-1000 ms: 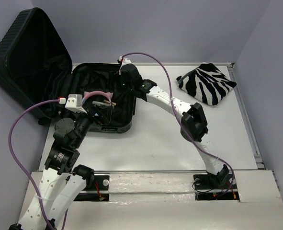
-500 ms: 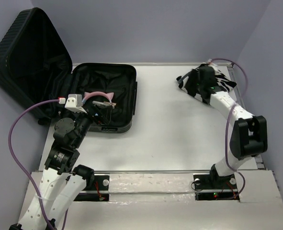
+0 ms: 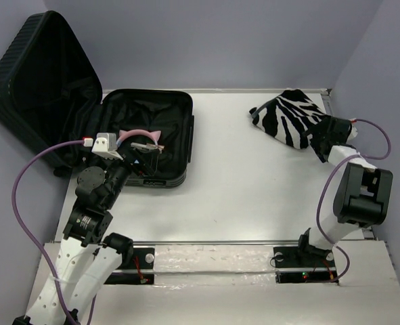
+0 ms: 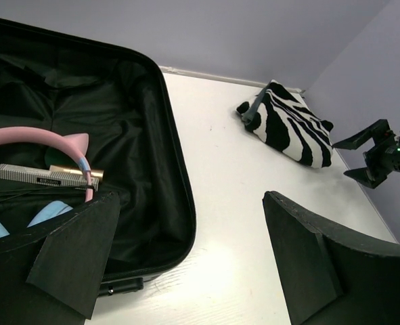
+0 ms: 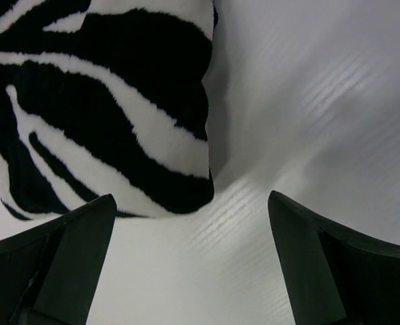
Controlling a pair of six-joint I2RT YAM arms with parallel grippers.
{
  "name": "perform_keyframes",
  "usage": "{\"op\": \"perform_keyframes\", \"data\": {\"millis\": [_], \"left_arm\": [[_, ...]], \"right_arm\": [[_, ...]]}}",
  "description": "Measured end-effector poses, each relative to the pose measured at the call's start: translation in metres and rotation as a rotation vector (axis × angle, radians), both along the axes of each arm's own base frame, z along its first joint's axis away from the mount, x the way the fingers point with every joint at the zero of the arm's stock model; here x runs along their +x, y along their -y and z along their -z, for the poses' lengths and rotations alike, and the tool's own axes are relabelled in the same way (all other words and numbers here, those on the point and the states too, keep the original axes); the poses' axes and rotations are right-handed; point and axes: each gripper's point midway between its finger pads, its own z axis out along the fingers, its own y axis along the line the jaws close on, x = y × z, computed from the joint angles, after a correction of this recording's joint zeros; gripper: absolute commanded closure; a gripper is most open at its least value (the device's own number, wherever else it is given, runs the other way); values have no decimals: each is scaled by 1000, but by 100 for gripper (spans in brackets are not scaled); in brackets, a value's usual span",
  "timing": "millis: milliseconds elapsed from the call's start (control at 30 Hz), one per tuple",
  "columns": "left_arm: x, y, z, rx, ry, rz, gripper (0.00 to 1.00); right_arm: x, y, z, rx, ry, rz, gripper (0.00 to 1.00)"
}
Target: Pack the luggage
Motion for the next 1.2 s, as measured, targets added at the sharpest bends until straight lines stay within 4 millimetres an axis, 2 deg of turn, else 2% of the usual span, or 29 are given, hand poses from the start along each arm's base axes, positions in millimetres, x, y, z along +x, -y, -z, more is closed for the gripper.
{"op": "perform_keyframes", "data": {"millis": [133, 200, 267, 300, 333, 400, 467, 567, 700, 800, 900, 967, 1067, 1133, 1200], "left_arm": [[1, 0, -1, -1, 2, 0, 1], [1, 0, 0, 0, 0, -1, 1], [2, 1, 0, -2, -2, 0, 1], [2, 1, 0, -3, -2, 1, 1], [3, 2, 0, -4, -3, 4, 1], [4, 5, 1, -7, -7, 15, 1], [6, 10, 4, -6, -21, 37, 1], [11, 21, 13, -6, -59, 83, 1], [22, 46, 32, -24, -152, 178, 1], [28, 68, 45, -38, -233, 246, 1], [28, 105, 52, -19, -299, 316, 1], [19, 148, 42, 11, -309, 398, 1], [18, 203, 25, 38, -289, 461, 1], [24, 222, 35, 68, -311, 454, 1], [44, 237, 46, 114, -335, 414, 1]], "right_arm": [[20, 4, 28, 97, -13, 1, 0], [32, -2, 42, 147, -15, -26, 5], [49, -9, 43, 194, 21, -59, 21], [58, -11, 40, 209, 45, -75, 34], [64, -12, 40, 222, 60, -85, 53], [71, -19, 45, 255, 79, -115, 67], [72, -27, 53, 301, 82, -138, 75], [72, -35, 52, 322, 105, -186, 76], [56, -60, 52, 336, 113, -270, 76], [29, -90, 50, 335, 100, -346, 76], [-1, -119, 51, 340, 82, -415, 76], [-17, -134, 51, 346, 76, -451, 76], [-44, -148, 51, 356, 66, -491, 76], [-54, -150, 46, 347, 75, -501, 76], [-64, -151, 42, 329, 80, -512, 76]]}}
